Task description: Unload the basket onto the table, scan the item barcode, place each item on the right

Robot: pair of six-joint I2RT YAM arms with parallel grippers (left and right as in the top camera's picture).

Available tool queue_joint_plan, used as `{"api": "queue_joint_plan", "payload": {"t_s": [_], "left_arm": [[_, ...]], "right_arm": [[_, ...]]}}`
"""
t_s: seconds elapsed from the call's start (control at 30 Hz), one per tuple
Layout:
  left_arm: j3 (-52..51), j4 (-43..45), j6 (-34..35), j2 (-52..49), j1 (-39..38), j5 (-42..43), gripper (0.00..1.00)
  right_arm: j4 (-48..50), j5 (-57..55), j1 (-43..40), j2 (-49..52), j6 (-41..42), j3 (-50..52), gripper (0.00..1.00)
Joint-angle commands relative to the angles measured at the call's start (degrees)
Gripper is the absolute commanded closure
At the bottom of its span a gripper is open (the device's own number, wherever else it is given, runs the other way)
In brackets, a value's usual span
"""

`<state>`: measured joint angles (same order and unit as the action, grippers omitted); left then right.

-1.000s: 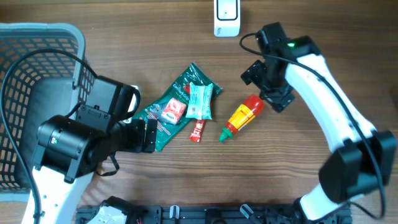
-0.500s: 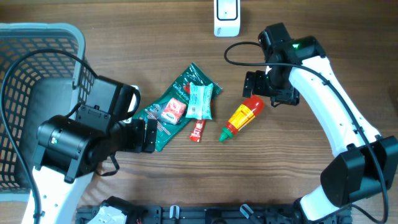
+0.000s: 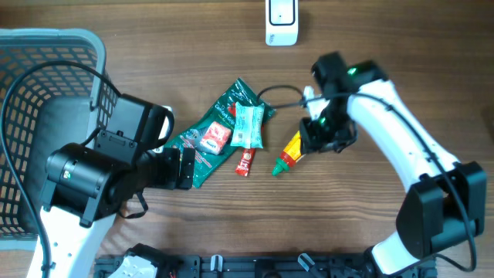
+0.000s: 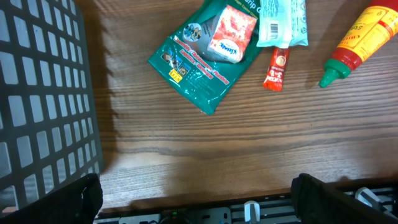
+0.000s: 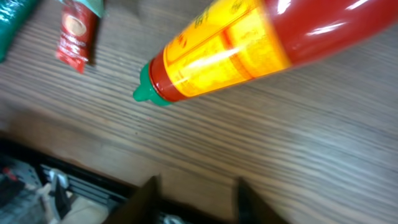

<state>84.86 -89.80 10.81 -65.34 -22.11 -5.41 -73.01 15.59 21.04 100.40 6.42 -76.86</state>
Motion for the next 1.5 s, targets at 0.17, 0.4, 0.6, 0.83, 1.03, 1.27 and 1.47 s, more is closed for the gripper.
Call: {"api": "queue_joint_plan", "payload": {"t_s": [0.17,0.4,0.6,0.83,1.03,1.27,1.47], "left_arm": [[0.22,0.13,0.55,0.42,0.26,0.68,0.00],[0.22,0.13,0.55,0.42,0.26,0.68,0.00],[0.22,0.13,0.55,0.42,0.26,0.68,0.00],[0.22,0.13,0.55,0.42,0.26,0.68,0.00],[0.22,0.13,0.52,0.42,0.26,0.68,0.00],[0.22,0.15,0.55,0.42,0.26,0.68,0.00],[0.22,0.13,0.55,0.42,0.26,0.68,0.00]], "right_arm": [[13.79,-9.42,11.15,0.55,11.19,12.31,0.83],[24.76,-14.58,13.66,1.44,13.27,18.40,0.89],[29.92,-16.00,13.66,3.76,13.09,18.45,0.92],[33.33,-12.13,14.05,6.12,13.05,18.43,0.94],[38.51,-8.07,14.38,6.12,11.39,18.43,0.89],[44.83,-8.04,14.38,6.12,10.03,18.43,0.86],[39.87,-6.05,14.36,5.77,5.16,12.57,0.92]]}}
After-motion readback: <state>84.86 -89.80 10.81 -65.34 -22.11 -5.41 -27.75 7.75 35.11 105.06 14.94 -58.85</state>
